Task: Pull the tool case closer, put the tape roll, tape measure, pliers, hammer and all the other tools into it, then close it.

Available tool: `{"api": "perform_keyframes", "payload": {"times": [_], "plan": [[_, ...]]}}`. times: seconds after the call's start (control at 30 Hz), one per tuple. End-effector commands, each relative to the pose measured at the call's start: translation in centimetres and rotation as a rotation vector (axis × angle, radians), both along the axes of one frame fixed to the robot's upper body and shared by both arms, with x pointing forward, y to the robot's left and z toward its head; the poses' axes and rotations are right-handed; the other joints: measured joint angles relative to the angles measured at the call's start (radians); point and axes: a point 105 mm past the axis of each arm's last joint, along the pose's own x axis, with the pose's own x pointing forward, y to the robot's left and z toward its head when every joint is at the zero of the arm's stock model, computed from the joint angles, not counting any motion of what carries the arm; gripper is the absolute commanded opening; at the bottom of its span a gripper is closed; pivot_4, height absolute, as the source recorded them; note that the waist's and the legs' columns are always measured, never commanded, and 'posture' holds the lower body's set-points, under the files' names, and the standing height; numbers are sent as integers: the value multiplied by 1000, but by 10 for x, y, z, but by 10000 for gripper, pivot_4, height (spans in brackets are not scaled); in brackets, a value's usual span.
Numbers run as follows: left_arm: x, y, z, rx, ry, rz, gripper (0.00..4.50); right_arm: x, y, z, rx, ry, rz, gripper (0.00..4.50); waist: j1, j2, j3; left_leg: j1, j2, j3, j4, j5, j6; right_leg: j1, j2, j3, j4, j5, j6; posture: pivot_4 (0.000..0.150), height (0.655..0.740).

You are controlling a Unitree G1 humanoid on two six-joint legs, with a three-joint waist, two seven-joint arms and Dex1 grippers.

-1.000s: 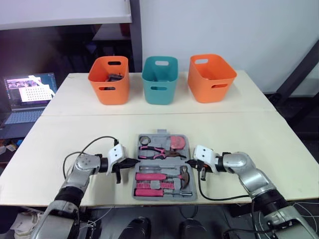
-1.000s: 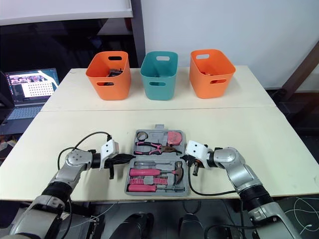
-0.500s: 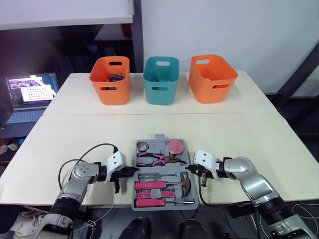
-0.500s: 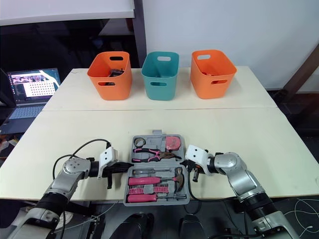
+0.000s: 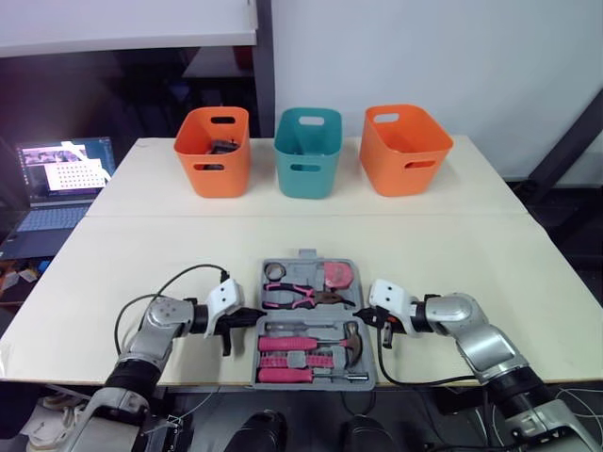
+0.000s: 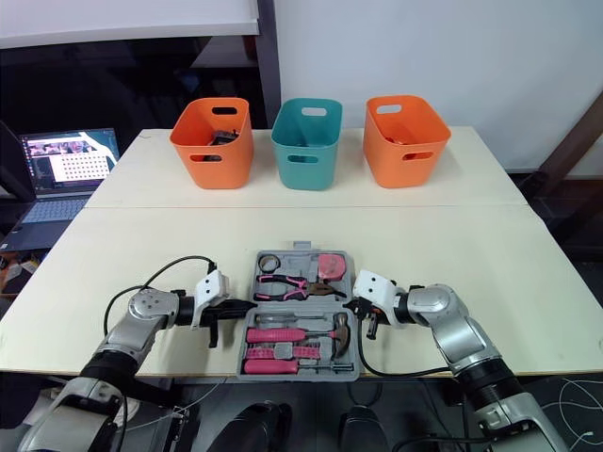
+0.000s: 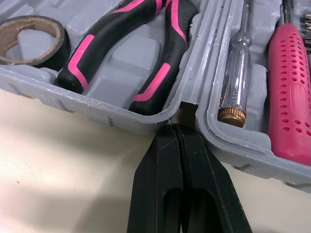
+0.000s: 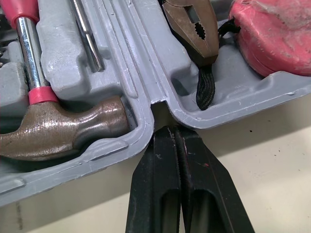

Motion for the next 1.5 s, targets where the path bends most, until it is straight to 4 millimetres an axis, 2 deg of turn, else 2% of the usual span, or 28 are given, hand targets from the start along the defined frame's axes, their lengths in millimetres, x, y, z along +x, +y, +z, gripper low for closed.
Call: {"api": "perform_keyframes", "payload": {"times": [0.03, 0.67, 0.83, 0.97, 1.03, 1.1, 1.23, 1.33, 1.37, 1.5], "plan": [[3, -19, 5, -8, -40, -51, 0, 2, 16, 8, 43, -37, 44, 1019, 0, 0, 0, 0, 0, 0, 0, 0, 0, 0, 0, 0, 0, 0, 0, 1500, 7400], [14, -20, 6, -8, -47, -17, 0, 10, 2, 6, 25, -35, -4, 1019, 14, 0, 0, 0, 0, 0, 0, 0, 0, 0, 0, 0, 0, 0, 0, 1500, 7400], [20, 4, 7, 22, -51, 57, 0, 6, -15, 2, -5, -1, -41, 1019, 19, 0, 0, 0, 0, 0, 0, 0, 0, 0, 0, 0, 0, 0, 0, 1500, 7400], [36, 42, 24, -5, -54, 204, 0, 4, -38, 7, -42, -6, -93, 1019, 17, 0, 0, 0, 0, 0, 0, 0, 0, 0, 0, 0, 0, 0, 0, 1500, 7400], [36, 53, 32, -14, -61, 212, 0, 2, -44, 15, -41, -2, -106, 1019, 15, -1, 0, -1, 0, 0, -1, 0, 0, -2, 1, 0, 0, 0, 0, 1500, 7400], [34, 56, 39, -35, -62, 201, 0, 1, -46, 21, -28, 10, -115, 1019, 15, 0, 1, -1, 0, 0, -2, 0, 0, -3, 0, 0, -1, 0, 0, 1500, 7400], [7, 40, 50, -133, 3, 45, 0, 3, -45, 42, 73, 31, -172, 1019, 15, 1, 1, -3, 0, 0, -2, 0, 0, -3, 0, 1, -1, 0, 0, 1500, 7400], [-20, 19, 53, -179, 77, -76, 0, 11, -40, 56, 205, 52, -250, 9126, 13, 1, 1, -5, 1, 0, -2, 0, 0, -4, 0, 2, -1, 0, 0, 1500, 7400], [-28, 13, 53, -188, 102, -110, 0, 13, -38, 57, 231, 69, -270, 13261, 12, 1, 1, -5, 1, 0, -2, 0, 0, -4, 0, 2, -1, 0, 0, 1500, 7400], [-48, -8, 45, -180, 142, -182, 0, 21, -29, 60, 342, 147, -357, 34114, 13, 1, 2, -6, 2, 0, -2, 0, 0, -4, 1, 3, -1, 0, -1, 1500, 7400]]}}
